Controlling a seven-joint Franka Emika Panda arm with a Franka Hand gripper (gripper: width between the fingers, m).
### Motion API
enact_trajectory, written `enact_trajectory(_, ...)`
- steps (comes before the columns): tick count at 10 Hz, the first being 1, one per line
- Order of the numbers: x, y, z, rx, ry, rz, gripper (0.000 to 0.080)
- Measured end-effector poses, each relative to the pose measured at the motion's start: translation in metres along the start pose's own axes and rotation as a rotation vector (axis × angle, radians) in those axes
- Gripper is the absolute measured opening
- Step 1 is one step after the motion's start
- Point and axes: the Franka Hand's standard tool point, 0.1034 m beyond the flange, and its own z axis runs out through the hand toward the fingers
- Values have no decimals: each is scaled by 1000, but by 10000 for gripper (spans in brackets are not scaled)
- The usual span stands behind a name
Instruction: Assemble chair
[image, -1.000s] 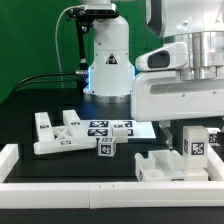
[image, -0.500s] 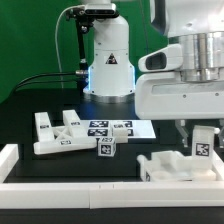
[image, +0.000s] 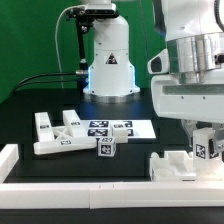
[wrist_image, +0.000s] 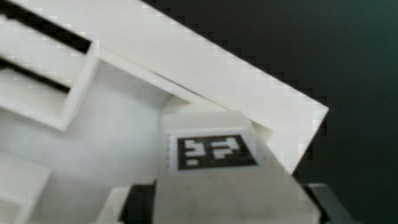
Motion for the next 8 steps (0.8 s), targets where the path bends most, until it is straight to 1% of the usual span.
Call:
enact_trajectory(2, 1, 0, 0, 3, -4, 86, 285)
enact_trajectory(3, 4, 0, 0, 17, -21, 252, 285)
enact_trajectory(4, 4, 0, 0, 24, -35, 397, 285)
enact_trajectory(5, 0, -1, 1, 25, -45, 522, 285)
enact_trajectory(7, 0, -1, 1, 25, -43, 433, 285)
enact_trajectory(8, -1, -2, 0, 21, -42, 316, 411)
